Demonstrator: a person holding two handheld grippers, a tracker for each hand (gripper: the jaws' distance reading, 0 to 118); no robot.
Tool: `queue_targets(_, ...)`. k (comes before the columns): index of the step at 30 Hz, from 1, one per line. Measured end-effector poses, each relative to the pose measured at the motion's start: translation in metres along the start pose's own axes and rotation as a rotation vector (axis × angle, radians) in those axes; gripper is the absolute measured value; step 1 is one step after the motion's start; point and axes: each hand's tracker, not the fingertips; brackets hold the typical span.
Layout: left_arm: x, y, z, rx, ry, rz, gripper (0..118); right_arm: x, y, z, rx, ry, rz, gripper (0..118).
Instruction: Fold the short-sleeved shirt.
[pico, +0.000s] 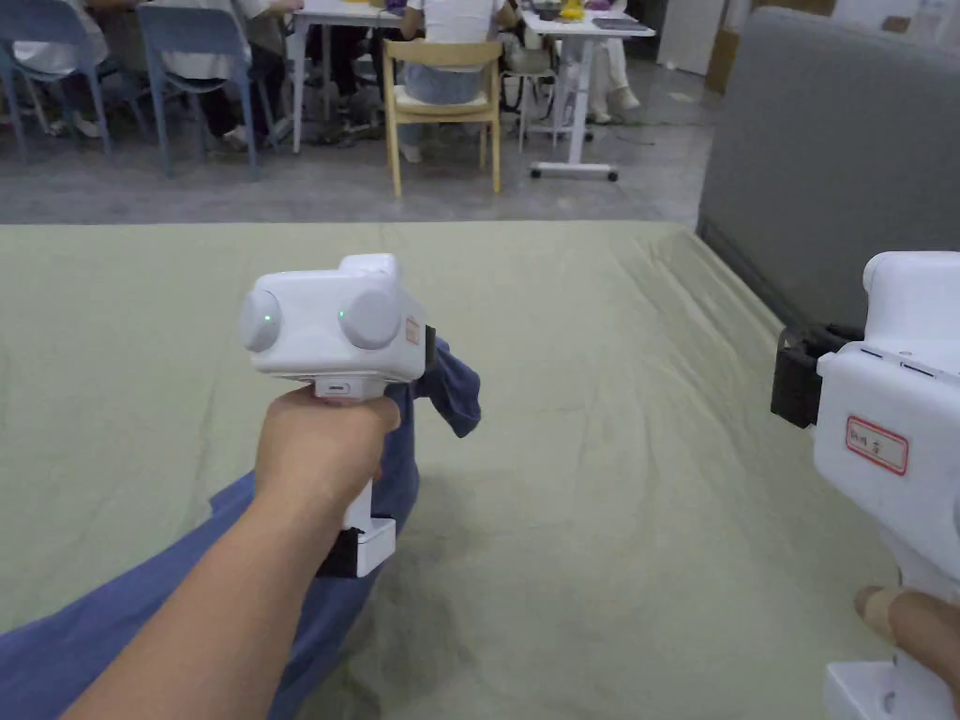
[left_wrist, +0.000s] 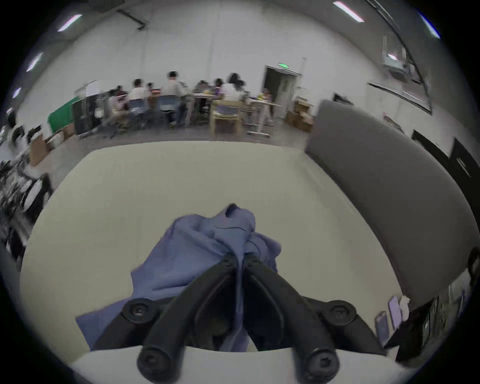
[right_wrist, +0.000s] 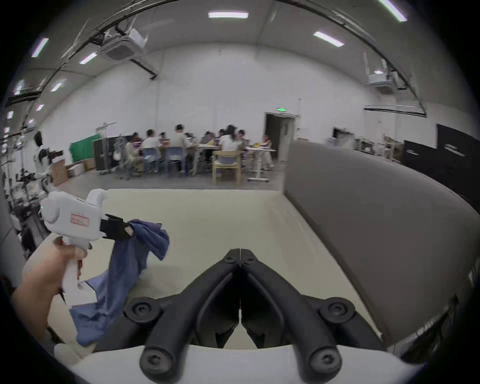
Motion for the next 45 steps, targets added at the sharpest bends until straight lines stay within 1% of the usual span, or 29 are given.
queue_targets(2,0.054,-0.004,-0.02,-0.028,-0.065,-0.06,0,0.026,0.001,0.013,0.011,-0.034,-0.018,2)
queue_targets(5,0.13,-0.028,-0.048,-0.107,-0.146,-0.162,0,0.052,-0.002,0.025,0.011,-0.09,-0.006,2)
queue_targets(9,0.191,-0.085,-0.089,-0.262,-0.204,-0.266,0,0.071,-0.008,0.027,0.002,-0.112,-0.032,2)
queue_targets(11,0.202,-0.115,-0.106,-0.325,-0.223,-0.294,2,0.073,-0.012,0.024,-0.009,-0.105,-0.042,2)
queue_targets(12,0.202,-0.124,-0.11,-0.309,-0.236,-0.266,36,0.073,-0.016,0.02,-0.016,-0.091,-0.046,2)
queue_targets(13,0.198,-0.128,-0.111,-0.32,-0.279,-0.205,93,0.071,-0.019,0.017,-0.022,-0.078,-0.046,2)
queue_targets(14,0.192,-0.129,-0.108,-0.32,-0.342,-0.166,118,0.069,-0.021,0.015,-0.03,-0.064,-0.042,2)
queue_targets(15,0.182,-0.118,-0.093,-0.25,-0.377,-0.086,118,0.066,-0.024,0.011,-0.038,-0.051,-0.034,2)
queue_targets(16,0.17,-0.109,-0.082,-0.206,-0.384,-0.053,118,0.062,-0.027,0.009,-0.038,-0.042,-0.026,2)
queue_targets(18,0.139,-0.085,-0.055,-0.092,-0.373,-0.034,118,0.055,-0.029,0.002,-0.041,-0.002,-0.03,2)
queue_targets(19,0.118,-0.073,-0.031,-0.031,-0.35,-0.013,118,0.051,-0.032,-0.001,-0.031,0.042,-0.047,2)
queue_targets(21,0.076,-0.06,0.013,0.038,-0.327,-0.008,118,0.042,-0.036,-0.009,-0.024,0.097,-0.066,2)
queue_targets(22,0.063,-0.056,0.039,0.066,-0.294,-0.034,118,0.037,-0.038,-0.014,-0.026,0.111,-0.067,2)
queue_targets(23,0.042,-0.057,0.064,0.113,-0.217,-0.065,118,0.031,-0.041,-0.02,-0.033,0.124,-0.066,2)
queue_targets(24,0.019,-0.061,0.088,0.153,-0.108,-0.078,116,0.023,-0.044,-0.026,-0.044,0.141,-0.068,2)
queue_targets(25,-0.001,-0.068,0.105,0.172,-0.029,-0.092,98,0.014,-0.049,-0.034,-0.06,0.167,-0.069,2)
queue_targets(26,-0.018,-0.076,0.119,0.191,0.021,-0.092,52,0.006,-0.053,-0.042,-0.08,0.196,-0.065,2)
queue_targets(27,-0.038,-0.088,0.129,0.199,0.085,-0.07,0,-0.004,-0.059,-0.05,-0.101,0.222,-0.061,2)
queue_targets(28,-0.056,-0.101,0.139,0.216,0.145,-0.009,0,-0.015,-0.065,-0.057,-0.121,0.244,-0.055,2)
queue_targets(29,-0.07,-0.115,0.143,0.184,0.181,0.021,0,-0.023,-0.071,-0.063,-0.139,0.263,-0.053,2)
queue_targets(32,-0.108,-0.159,0.15,0.076,0.168,0.168,0,-0.053,-0.092,-0.078,-0.193,0.327,-0.027,2)
queue_targets(34,-0.135,-0.176,0.138,0.014,0.159,0.242,0,-0.066,-0.102,-0.086,-0.213,0.338,-0.02,2)
queue_targets(37,-0.155,-0.188,0.119,-0.039,0.181,0.254,0,-0.078,-0.111,-0.095,-0.235,0.357,-0.01,2)
queue_targets(42,-0.186,-0.185,0.072,-0.053,0.184,0.287,0,-0.083,-0.12,-0.112,-0.275,0.358,0.021,2)
queue_targets(43,-0.195,-0.182,0.057,-0.062,0.214,0.272,4,-0.084,-0.123,-0.116,-0.288,0.36,0.028,2)
queue_targets(44,-0.203,-0.18,0.044,-0.066,0.24,0.249,38,-0.085,-0.125,-0.12,-0.297,0.36,0.033,2)
queue_targets(45,-0.218,-0.178,0.02,-0.098,0.269,0.239,109,-0.085,-0.128,-0.124,-0.309,0.36,0.04,2)
